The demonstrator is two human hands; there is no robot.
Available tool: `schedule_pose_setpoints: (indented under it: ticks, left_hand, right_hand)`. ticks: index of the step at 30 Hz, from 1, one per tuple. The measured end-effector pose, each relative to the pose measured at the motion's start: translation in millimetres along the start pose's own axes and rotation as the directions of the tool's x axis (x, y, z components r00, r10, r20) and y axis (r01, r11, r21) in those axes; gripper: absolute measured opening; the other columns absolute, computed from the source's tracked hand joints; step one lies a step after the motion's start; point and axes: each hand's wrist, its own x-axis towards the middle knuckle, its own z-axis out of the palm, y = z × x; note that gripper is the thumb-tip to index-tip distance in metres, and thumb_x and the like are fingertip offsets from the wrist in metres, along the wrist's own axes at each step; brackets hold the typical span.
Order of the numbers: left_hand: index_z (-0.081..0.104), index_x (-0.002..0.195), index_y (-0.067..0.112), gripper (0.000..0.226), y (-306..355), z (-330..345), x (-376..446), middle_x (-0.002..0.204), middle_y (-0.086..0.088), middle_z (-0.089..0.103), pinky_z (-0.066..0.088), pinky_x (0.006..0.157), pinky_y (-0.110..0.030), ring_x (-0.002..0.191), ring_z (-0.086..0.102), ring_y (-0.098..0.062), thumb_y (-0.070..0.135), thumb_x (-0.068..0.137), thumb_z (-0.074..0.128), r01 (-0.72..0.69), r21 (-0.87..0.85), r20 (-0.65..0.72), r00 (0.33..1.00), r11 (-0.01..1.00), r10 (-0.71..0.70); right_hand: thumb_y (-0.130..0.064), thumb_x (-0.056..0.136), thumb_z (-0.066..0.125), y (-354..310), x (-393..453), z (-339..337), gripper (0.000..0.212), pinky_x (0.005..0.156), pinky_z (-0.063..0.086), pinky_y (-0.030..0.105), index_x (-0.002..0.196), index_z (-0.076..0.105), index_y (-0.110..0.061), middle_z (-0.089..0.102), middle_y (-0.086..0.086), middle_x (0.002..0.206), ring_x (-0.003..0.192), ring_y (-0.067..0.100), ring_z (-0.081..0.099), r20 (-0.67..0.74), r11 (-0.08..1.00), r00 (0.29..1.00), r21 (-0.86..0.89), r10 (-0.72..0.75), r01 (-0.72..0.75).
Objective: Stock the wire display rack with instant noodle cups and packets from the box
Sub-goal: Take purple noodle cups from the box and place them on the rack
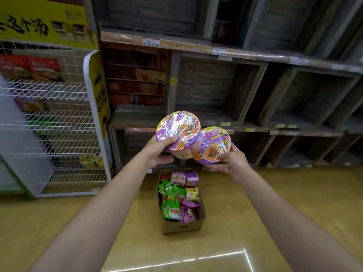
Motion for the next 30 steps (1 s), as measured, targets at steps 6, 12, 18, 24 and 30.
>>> schedule_pose_setpoints:
  ticks: [6,12,18,24,30]
  left_hand:
    - [0.048,0.120,0.018,0.053,3,35,-29,0.117,-0.008,0.060,0.059,0.068,-0.048,0.102,0.061,-0.029,0.005,0.076,0.075,-0.173,-0.059,-0.105,0.980,0.983,0.167]
    - [0.047,0.115,0.026,0.057,10,41,-46,0.104,0.000,0.060,0.059,0.062,-0.038,0.096,0.061,-0.022,0.002,0.073,0.077,-0.271,0.267,-0.325,0.878,0.925,0.351]
    - [0.046,0.128,0.028,0.072,13,47,-48,0.113,0.000,0.060,0.056,0.083,-0.048,0.104,0.059,-0.021,-0.001,0.070,0.077,-0.305,0.426,-0.308,0.837,0.852,0.453]
    - [0.050,0.116,0.032,0.063,14,57,-41,0.106,0.001,0.064,0.054,0.085,-0.049,0.102,0.061,-0.023,0.000,0.069,0.077,-0.301,0.437,-0.277,0.851,0.847,0.446]
    - [0.045,0.126,0.024,0.062,3,64,-40,0.111,-0.004,0.060,0.058,0.072,-0.044,0.102,0.061,-0.025,0.002,0.075,0.074,-0.247,0.354,-0.319,0.875,0.902,0.365]
  right_hand:
    - [0.008,0.086,0.055,-14,-16,-50,0.073,0.057,0.060,0.041,0.144,0.034,-0.031,0.051,0.016,0.133,0.093,0.042,0.066,0.023,0.999,0.999,0.018,-0.041,0.040]
    - [0.004,0.089,0.053,-26,-32,-80,0.056,0.044,0.056,0.028,0.137,0.042,-0.022,0.057,0.021,0.120,0.068,0.036,0.071,0.152,0.984,0.982,0.153,-0.115,0.092]
    - [-0.003,0.088,0.058,-25,-43,-90,0.060,0.046,0.055,0.026,0.140,0.038,-0.025,0.066,0.019,0.107,0.079,0.034,0.072,0.244,0.974,0.951,0.168,-0.191,0.153]
    - [-0.004,0.088,0.058,-29,-51,-88,0.061,0.047,0.056,0.026,0.140,0.037,-0.027,0.068,0.018,0.104,0.080,0.036,0.071,0.289,0.969,0.927,0.143,-0.238,0.203]
    - [-0.006,0.088,0.059,-27,-45,-86,0.065,0.048,0.056,0.027,0.143,0.033,-0.029,0.068,0.017,0.104,0.080,0.035,0.072,0.286,0.968,0.929,0.150,-0.236,0.200]
